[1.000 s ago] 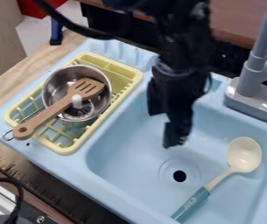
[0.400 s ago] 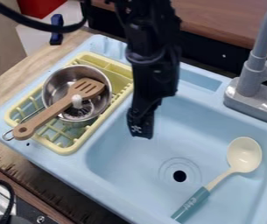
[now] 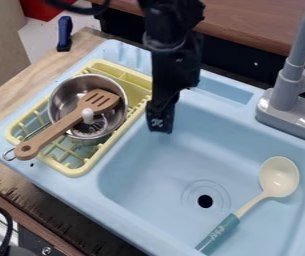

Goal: Move the spoon in the right side of the sink

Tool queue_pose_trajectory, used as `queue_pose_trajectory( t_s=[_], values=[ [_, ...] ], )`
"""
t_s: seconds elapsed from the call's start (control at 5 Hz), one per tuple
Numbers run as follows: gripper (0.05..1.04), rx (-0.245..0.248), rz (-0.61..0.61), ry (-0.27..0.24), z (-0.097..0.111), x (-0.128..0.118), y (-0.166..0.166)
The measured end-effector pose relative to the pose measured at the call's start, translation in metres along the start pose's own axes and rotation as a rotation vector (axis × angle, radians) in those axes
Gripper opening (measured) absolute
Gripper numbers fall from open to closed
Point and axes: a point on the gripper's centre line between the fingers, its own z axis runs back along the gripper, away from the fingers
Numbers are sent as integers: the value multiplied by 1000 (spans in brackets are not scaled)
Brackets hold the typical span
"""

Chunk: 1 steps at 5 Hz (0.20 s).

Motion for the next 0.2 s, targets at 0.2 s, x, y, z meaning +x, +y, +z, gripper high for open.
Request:
queue_pose_trajectory(
  t_s=[0.2],
  values=[
    [1001, 30, 91, 9, 1, 2, 24]
  ],
)
